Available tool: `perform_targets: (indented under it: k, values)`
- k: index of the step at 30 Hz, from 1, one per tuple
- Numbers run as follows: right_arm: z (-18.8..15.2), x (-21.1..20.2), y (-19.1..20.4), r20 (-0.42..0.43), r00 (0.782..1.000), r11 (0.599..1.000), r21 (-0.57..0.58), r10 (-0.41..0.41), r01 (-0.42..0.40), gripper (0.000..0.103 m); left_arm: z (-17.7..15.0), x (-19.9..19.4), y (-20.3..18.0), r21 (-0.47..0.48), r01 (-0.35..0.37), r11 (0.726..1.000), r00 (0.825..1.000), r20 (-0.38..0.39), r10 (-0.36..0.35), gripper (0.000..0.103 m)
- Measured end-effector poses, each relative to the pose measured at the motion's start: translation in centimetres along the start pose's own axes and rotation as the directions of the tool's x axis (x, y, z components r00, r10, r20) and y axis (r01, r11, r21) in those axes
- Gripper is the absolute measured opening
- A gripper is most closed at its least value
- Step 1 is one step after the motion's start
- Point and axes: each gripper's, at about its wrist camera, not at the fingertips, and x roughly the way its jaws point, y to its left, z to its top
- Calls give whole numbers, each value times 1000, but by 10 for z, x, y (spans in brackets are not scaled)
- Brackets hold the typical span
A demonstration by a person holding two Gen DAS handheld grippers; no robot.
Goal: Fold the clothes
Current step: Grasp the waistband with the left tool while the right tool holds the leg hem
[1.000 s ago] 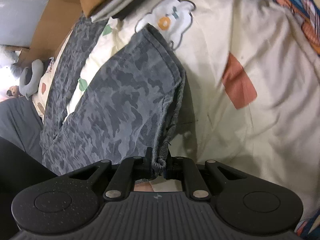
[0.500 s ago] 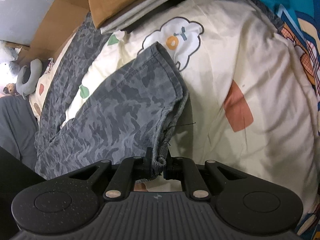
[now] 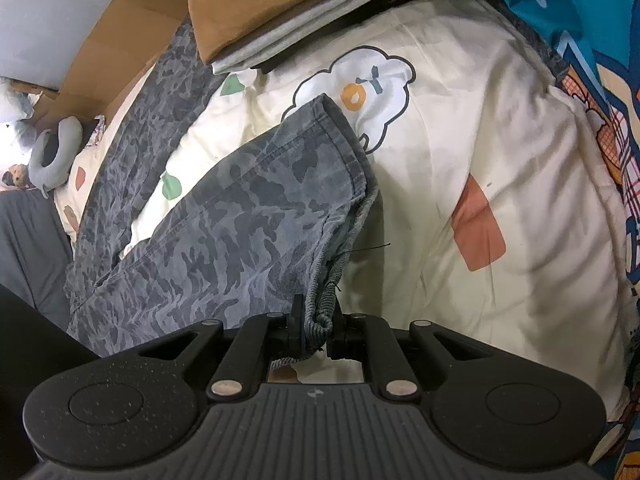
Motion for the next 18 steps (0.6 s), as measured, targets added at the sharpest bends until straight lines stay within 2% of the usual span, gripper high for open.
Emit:
perform_targets:
  k: [5, 15, 18]
  values:
    - [-1, -3, 2, 0, 1000, 1000, 1, -6, 6, 7, 4, 1, 13, -128, 55, 990, 997, 65, -47, 27]
    - [-1, -9, 6, 6, 1000, 1000, 0, -16, 16, 7, 26, 7, 14, -177, 111, 978, 987, 133, -88, 25]
    - [0, -9, 7, 13, 1000, 1000, 2, -21, 21, 7, 35, 4, 14, -195, 143, 970, 981, 156, -113, 19]
